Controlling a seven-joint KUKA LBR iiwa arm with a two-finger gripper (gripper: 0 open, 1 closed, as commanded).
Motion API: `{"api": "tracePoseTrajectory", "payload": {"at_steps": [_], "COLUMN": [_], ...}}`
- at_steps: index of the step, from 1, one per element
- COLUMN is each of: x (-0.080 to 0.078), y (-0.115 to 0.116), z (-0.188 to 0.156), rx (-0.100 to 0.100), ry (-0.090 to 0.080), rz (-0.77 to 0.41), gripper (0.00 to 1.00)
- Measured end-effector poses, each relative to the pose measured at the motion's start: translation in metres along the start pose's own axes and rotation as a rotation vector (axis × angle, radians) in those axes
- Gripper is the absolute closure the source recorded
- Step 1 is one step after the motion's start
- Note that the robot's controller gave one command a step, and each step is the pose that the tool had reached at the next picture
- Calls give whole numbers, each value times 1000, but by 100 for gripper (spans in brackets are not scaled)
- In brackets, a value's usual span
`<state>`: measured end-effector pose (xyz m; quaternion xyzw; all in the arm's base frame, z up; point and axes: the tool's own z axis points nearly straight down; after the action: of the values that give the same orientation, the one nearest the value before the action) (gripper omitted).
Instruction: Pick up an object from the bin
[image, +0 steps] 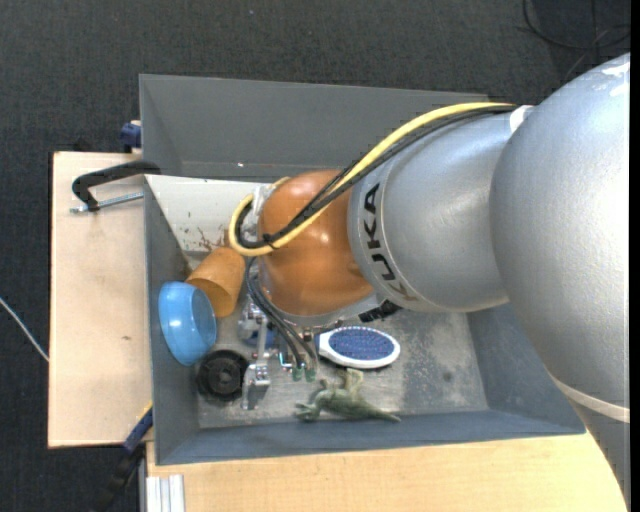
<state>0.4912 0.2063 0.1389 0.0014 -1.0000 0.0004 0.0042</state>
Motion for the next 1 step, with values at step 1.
{"api": "tracePoseTrajectory", "payload": {"at_steps": [1], "x": [-42], "y": [28], "z": [61], "rx": [0], "ry": [1], "rz": [154], "gripper": [0]}}
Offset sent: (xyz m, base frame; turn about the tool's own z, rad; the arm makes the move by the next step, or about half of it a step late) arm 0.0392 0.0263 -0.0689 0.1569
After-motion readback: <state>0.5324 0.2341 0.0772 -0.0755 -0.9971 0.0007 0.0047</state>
